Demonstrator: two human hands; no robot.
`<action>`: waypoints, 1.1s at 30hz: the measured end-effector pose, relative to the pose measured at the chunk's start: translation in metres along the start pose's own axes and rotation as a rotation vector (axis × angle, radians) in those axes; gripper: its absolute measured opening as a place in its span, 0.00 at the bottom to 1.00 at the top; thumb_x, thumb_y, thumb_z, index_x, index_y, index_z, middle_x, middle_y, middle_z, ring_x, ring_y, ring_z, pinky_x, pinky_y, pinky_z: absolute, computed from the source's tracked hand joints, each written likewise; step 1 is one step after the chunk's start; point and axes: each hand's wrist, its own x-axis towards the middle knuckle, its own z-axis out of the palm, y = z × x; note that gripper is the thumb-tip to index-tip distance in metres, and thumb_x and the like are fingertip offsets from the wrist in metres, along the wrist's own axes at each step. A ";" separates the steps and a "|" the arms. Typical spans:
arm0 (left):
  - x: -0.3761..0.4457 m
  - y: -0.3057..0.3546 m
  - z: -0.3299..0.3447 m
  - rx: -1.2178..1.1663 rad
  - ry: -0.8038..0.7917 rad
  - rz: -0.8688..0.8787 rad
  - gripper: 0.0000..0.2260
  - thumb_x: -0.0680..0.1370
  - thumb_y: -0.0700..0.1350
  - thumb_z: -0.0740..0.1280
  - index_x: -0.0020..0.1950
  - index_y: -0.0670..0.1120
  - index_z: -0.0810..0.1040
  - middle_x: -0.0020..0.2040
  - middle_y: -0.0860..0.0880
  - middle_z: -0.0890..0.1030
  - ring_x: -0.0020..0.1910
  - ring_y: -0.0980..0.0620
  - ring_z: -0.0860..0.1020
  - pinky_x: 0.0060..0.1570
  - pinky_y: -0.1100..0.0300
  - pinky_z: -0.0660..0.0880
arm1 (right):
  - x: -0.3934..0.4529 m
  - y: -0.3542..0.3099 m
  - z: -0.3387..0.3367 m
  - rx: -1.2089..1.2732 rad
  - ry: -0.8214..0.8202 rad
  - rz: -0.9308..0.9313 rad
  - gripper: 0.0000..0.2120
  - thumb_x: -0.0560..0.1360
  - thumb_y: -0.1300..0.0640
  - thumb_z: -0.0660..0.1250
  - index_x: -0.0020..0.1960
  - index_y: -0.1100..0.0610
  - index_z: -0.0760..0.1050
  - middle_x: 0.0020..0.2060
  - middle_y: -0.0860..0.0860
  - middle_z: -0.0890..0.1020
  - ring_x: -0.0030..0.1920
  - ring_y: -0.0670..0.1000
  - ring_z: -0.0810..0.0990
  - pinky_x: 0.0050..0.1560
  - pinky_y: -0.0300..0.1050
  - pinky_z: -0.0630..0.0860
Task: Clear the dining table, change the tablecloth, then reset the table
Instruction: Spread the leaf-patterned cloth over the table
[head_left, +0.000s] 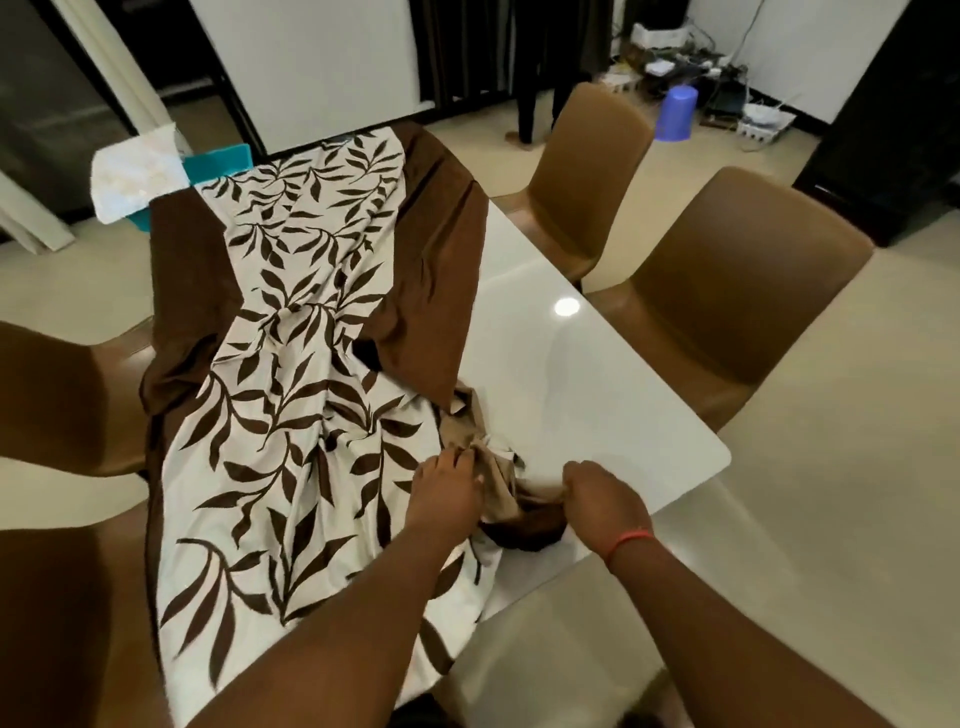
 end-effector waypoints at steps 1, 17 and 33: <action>0.008 0.010 0.001 -0.031 0.023 -0.064 0.21 0.82 0.52 0.58 0.74 0.49 0.68 0.69 0.45 0.73 0.65 0.44 0.73 0.66 0.49 0.69 | 0.013 0.019 -0.012 0.097 0.040 0.042 0.06 0.78 0.60 0.57 0.44 0.55 0.70 0.44 0.54 0.78 0.46 0.56 0.79 0.45 0.47 0.75; 0.080 0.263 0.019 -0.103 -0.143 -0.102 0.32 0.80 0.53 0.65 0.79 0.59 0.51 0.79 0.48 0.55 0.70 0.40 0.69 0.62 0.43 0.74 | 0.077 0.319 -0.105 0.496 0.087 0.469 0.15 0.75 0.49 0.61 0.37 0.59 0.75 0.34 0.58 0.81 0.38 0.60 0.79 0.45 0.51 0.76; 0.185 0.357 0.020 0.079 -0.224 0.173 0.10 0.79 0.36 0.61 0.59 0.43 0.74 0.57 0.43 0.74 0.57 0.43 0.75 0.51 0.48 0.75 | 0.081 0.400 -0.114 -0.113 -0.465 0.110 0.13 0.79 0.47 0.61 0.38 0.52 0.68 0.38 0.49 0.74 0.47 0.52 0.79 0.40 0.41 0.67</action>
